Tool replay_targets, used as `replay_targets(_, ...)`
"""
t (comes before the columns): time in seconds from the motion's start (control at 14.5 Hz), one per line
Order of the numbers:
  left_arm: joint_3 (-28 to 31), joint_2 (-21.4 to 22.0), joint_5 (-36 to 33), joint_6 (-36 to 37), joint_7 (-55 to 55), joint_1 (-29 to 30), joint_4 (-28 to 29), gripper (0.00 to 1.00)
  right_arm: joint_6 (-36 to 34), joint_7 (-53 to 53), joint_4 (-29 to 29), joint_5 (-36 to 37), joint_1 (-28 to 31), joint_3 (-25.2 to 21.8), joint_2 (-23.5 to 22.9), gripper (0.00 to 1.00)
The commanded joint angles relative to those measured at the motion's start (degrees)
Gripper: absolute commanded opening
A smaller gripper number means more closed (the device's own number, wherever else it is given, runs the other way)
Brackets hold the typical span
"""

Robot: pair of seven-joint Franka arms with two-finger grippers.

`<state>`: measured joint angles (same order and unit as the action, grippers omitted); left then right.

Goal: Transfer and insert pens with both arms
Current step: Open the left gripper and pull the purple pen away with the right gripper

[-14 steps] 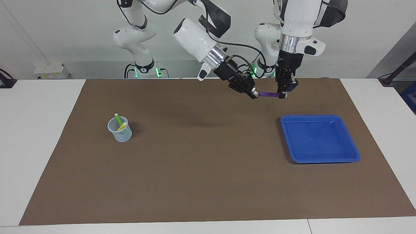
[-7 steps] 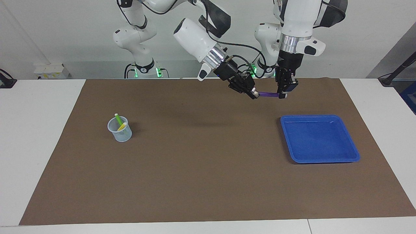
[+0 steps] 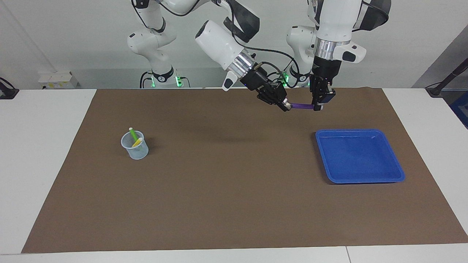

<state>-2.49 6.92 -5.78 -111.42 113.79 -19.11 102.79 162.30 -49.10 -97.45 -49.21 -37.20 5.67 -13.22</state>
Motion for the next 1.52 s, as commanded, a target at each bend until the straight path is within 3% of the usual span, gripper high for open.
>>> replay_targets(0.0, 0.1, 1.8, -1.2, 0.5, 0.5, -0.6, 1.4, 0.00, 0.9, 0.3, 1.1, -1.6, 0.4, 0.4, -0.9, 0.00)
replay_targets(0.14, 0.1, 1.8, -1.2, 0.5, 0.5, -0.7, 1.4, 0.04, 0.9, 0.2, 1.1, -1.6, 0.4, 0.4, -0.9, 0.00)
replay_targets(0.28, 0.1, 1.8, -1.2, 0.5, 0.4, -0.6, 1.4, 0.20, 0.9, 0.2, 1.1, -1.6, 0.4, 0.4, -0.9, 0.00)
replay_targets(0.35, 0.1, 1.8, -1.2, 0.4, 0.4, -0.6, 1.5, 0.35, 1.0, 0.2, 1.1, -1.6, 0.4, 0.4, -0.8, 0.00)
replay_targets(0.48, 0.1, 2.0, -1.2, 0.3, 0.4, -0.6, 1.5, 0.40, 0.9, 0.2, 1.1, -1.6, 0.4, 0.4, -0.9, 0.00)
replay_targets(0.55, 0.1, 2.1, -1.2, 0.3, 0.4, -0.6, 1.5, 0.51, 0.9, 0.2, 1.1, -1.6, 0.4, 0.5, -0.9, 0.00)
replay_targets(1.04, 0.1, 2.4, -1.2, 0.1, 0.5, -0.6, 1.6, 0.62, -0.4, 2.9, 0.3, -1.4, 0.9, 0.4, -0.8, 0.00)
replay_targets(1.18, 0.1, 2.4, -1.2, -0.1, 0.2, -0.6, 1.7, 0.71, -2.9, 4.5, -0.2, -1.3, 1.4, 0.2, -0.3, 0.00)
replay_targets(1.45, 0.1, 2.9, -1.1, -0.3, -6.4, 0.0, 2.7, 0.71, -11.4, 14.3, -4.1, -0.6, 4.5, 0.0, 2.0, 0.00)
